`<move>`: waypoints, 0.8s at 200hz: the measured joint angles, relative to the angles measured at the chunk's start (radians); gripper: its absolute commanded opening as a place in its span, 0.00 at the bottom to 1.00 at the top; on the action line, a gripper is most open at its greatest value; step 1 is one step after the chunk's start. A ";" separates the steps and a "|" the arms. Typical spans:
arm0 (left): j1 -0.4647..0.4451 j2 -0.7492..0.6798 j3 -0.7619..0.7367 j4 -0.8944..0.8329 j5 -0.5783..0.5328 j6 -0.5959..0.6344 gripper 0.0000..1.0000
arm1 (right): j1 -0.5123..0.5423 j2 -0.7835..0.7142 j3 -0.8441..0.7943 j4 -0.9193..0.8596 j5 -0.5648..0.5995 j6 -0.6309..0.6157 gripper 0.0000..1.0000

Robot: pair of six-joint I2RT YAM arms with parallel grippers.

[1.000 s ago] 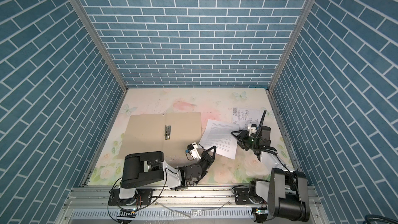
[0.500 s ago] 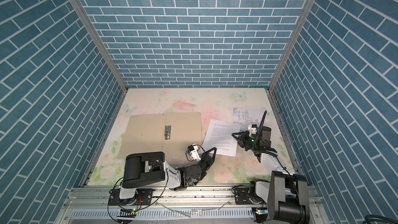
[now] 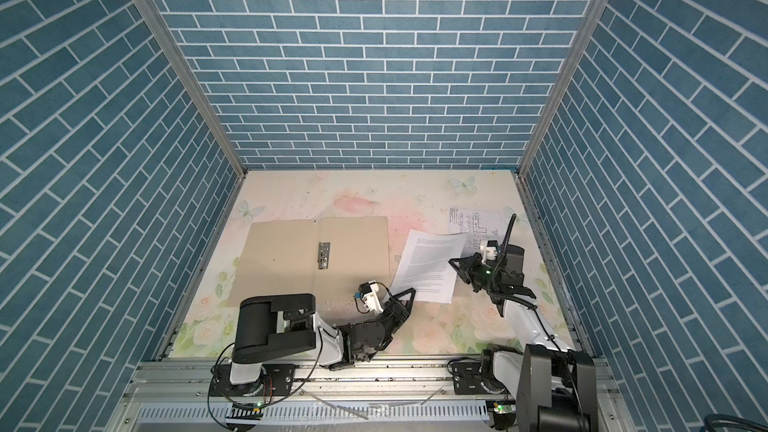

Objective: Put the files into the folder

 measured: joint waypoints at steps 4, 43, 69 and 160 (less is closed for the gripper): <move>0.000 -0.003 -0.005 0.000 0.005 0.001 0.58 | 0.006 -0.003 0.001 -0.014 0.008 -0.003 0.00; 0.000 -0.183 -0.124 -0.068 0.034 0.036 0.68 | 0.076 -0.018 0.072 -0.171 0.096 -0.050 0.00; 0.002 -0.425 -0.205 -0.214 0.025 0.074 0.80 | 0.164 0.007 0.225 -0.247 0.177 -0.076 0.00; 0.483 -1.573 -0.203 -1.504 0.061 0.269 1.00 | 0.557 0.439 0.869 -0.376 0.378 -0.127 0.00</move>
